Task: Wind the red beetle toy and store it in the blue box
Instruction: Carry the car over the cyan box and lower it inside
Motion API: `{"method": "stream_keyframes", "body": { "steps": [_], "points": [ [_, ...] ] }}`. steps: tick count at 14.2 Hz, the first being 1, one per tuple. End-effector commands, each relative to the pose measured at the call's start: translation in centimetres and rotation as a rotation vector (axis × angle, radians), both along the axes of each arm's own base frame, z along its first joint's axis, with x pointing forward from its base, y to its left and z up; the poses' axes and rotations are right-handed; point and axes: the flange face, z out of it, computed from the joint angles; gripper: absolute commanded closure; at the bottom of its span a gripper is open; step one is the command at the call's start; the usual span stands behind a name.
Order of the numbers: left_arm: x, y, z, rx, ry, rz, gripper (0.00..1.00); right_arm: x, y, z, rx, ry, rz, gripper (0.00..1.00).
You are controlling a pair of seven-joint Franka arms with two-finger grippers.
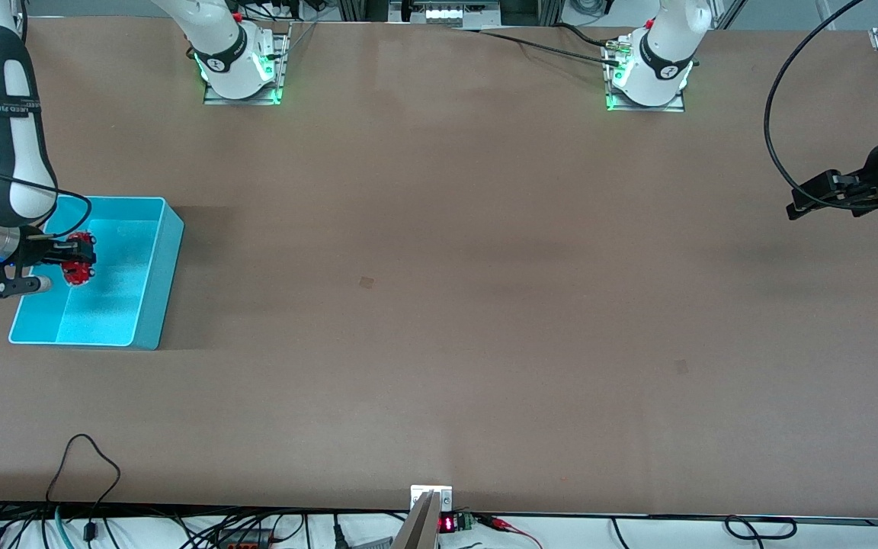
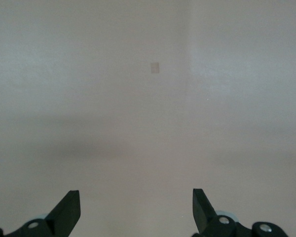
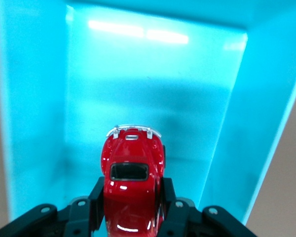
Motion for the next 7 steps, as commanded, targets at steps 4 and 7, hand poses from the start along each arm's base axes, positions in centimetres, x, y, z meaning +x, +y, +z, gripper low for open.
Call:
{"method": "stream_keyframes", "body": {
  "steps": [4,7],
  "points": [
    [0.0,-0.1,0.4,-0.011,-0.007,-0.021,0.00,-3.4,0.3,-6.3,-0.039,-0.005,-0.090,0.97],
    [-0.1,-0.1,0.4,-0.015,-0.009,-0.019,0.00,-3.5,0.0,-7.0,-0.046,-0.004,-0.094,0.81]
  ]
}}
